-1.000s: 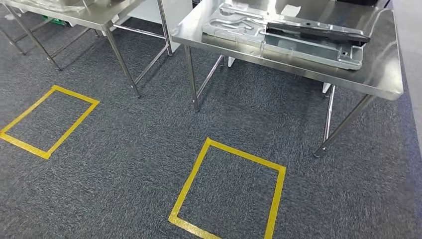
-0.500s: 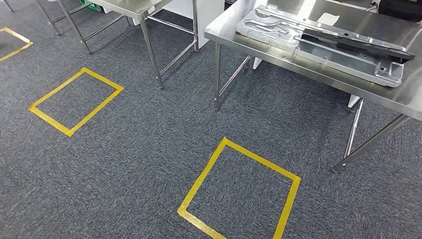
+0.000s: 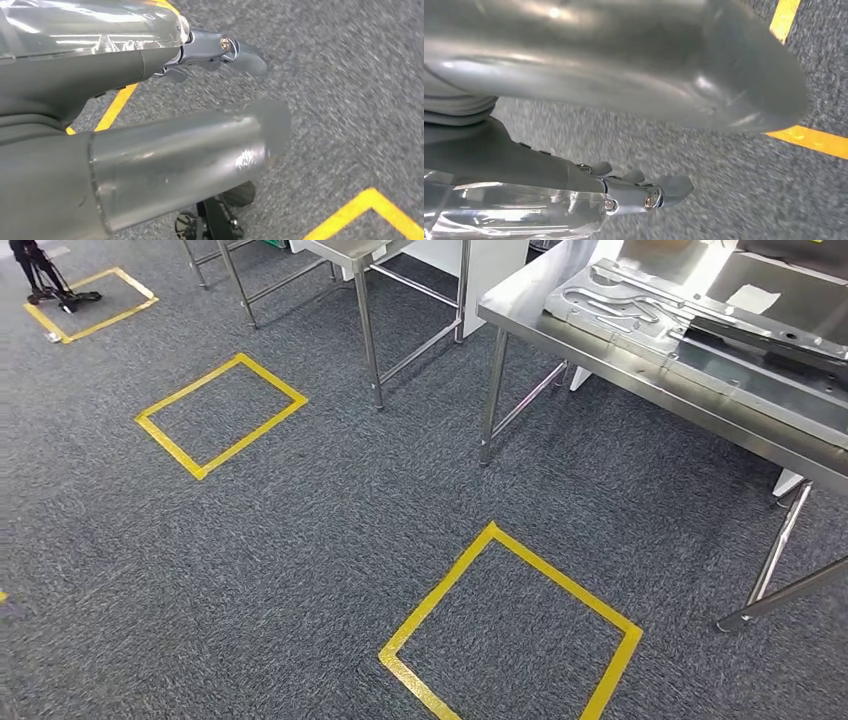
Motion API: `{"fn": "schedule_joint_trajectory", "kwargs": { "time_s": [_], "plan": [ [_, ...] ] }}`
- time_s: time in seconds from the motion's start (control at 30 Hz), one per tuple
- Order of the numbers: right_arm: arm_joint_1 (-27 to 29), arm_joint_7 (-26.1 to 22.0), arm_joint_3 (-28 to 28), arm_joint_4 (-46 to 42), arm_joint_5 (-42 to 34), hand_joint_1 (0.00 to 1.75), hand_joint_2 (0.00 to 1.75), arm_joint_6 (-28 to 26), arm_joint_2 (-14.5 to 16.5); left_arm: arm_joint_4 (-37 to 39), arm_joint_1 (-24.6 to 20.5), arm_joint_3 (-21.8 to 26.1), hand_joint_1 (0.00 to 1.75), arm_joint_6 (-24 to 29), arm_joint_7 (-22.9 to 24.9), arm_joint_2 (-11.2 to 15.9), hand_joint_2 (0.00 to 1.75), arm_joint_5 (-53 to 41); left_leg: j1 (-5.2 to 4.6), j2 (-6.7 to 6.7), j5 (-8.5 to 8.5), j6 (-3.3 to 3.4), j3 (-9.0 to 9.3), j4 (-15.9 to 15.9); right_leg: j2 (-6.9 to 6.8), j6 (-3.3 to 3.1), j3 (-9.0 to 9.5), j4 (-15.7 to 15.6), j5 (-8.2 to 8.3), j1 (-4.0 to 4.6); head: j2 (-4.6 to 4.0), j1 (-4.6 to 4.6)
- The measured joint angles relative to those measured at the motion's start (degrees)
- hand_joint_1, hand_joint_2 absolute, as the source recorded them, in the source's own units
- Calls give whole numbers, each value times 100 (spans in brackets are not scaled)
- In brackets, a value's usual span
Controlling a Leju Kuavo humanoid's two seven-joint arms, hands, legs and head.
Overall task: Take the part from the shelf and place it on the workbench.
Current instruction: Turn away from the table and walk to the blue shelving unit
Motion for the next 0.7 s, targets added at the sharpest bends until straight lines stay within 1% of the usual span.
{"fn": "schedule_joint_trajectory", "kwargs": {
  "time_s": [0.03,0.07,0.1,0.13,0.17,0.2,0.23,0.27,0.3,0.33,0.37,0.4,0.43,0.47,0.5,0.53,0.57,0.6,0.63,0.67,0.7],
  "plan": [
    [8,-15,15,1,22,0,0,4,-17,0,-5,4,0,7,-1,32,0,-9,-4,138,-120,-23,-85,187,-80,-37,12,-26,11,-12,1,-15],
    [22,-28,30,1,43,0,0,9,-37,1,-19,4,0,10,-4,61,0,-16,3,308,-298,-41,-221,493,-163,-62,18,-37,12,-6,1,-30],
    [38,-38,43,1,58,0,0,15,-58,0,-38,5,0,14,-7,88,0,-21,7,429,-493,-62,-400,874,-248,-82,18,-36,7,3,1,-43],
    [50,-42,53,1,67,0,0,19,-78,0,-53,5,0,15,-11,106,0,-22,18,489,-641,-80,-567,1232,-335,-91,16,-31,0,12,1,-46],
    [54,-47,61,1,72,0,0,23,-96,0,-55,5,0,17,-16,121,0,-22,27,523,-701,-94,-667,1459,-415,-93,15,-26,-8,17,1,-45],
    [55,-53,65,1,78,0,0,25,-110,0,-49,5,0,21,-24,131,0,-25,33,545,-650,-101,-663,1476,-490,-90,15,-19,-17,20,1,-45],
    [52,-62,69,1,88,0,0,25,-123,0,-41,5,0,28,-39,148,0,-27,36,579,-499,-100,-538,1257,-558,-81,23,-12,-30,21,1,-46],
    [50,-74,73,1,102,0,0,25,-134,-1,-38,5,0,38,-60,168,0,-29,35,657,-303,-88,-325,873,-623,-66,39,-4,-46,23,1,-47],
    [48,-89,79,1,120,0,0,25,-150,-1,-47,5,0,47,-85,192,0,-32,15,783,-162,-67,-110,469,-687,-43,57,5,-67,36,1,-48],
    [47,-103,86,1,141,0,0,32,-167,-2,-62,5,0,53,-109,219,0,-36,-5,875,-66,-37,51,157,-747,-16,74,13,-86,50,1,-42],
    [40,-118,95,1,160,0,0,48,-186,-2,-73,5,0,56,-126,246,0,-42,-26,937,-34,-8,132,-19,-799,13,89,17,-101,62,1,-36],
    [30,-133,103,2,179,0,0,67,-205,-3,-79,5,0,56,-137,269,0,-52,-47,936,-47,18,138,-70,-848,40,100,16,-110,73,0,-29],
    [13,-147,111,2,196,0,0,88,-215,-3,-75,5,0,56,-141,291,0,-67,-47,868,-32,44,124,-78,-896,68,114,10,-114,76,0,-23],
    [-2,-159,120,3,213,0,0,107,-227,-4,-68,5,0,56,-142,306,0,-82,-34,814,-14,74,127,-97,-901,100,124,14,-129,67,0,-23],
    [-11,-168,129,3,235,0,0,125,-237,-4,-64,5,0,56,-141,313,0,-97,-20,756,11,110,134,-121,-809,132,109,73,-189,56,0,-18],
    [-14,-174,139,4,263,0,0,143,-249,-4,-69,5,0,56,-139,319,0,-113,-7,700,39,147,140,-147,-669,160,47,223,-307,44,1,-10],
    [-7,-175,152,5,306,0,0,168,-261,-4,-81,5,0,56,-133,319,0,-127,2,643,63,180,141,-163,-494,181,-79,496,-480,28,1,-1],
    [4,-176,171,6,360,0,0,196,-270,-4,-95,4,0,56,-123,320,0,-145,-4,583,75,200,126,-164,-343,190,-255,858,-678,23,1,8],
    [15,-175,197,7,416,0,0,225,-277,-4,-107,3,0,54,-110,320,0,-166,-8,520,82,212,112,-162,-275,195,-447,1234,-838,21,1,11],
    [24,-177,226,9,472,0,0,257,-280,-4,-111,2,0,52,-93,320,0,-188,-11,449,85,217,105,-159,-243,198,-602,1521,-913,19,1,10],
    [27,-184,259,13,519,0,0,285,-282,-4,-109,1,0,51,-76,320,0,-208,-11,375,86,218,104,-155,-231,198,-672,1619,-869,17,0,11]
  ]
}}
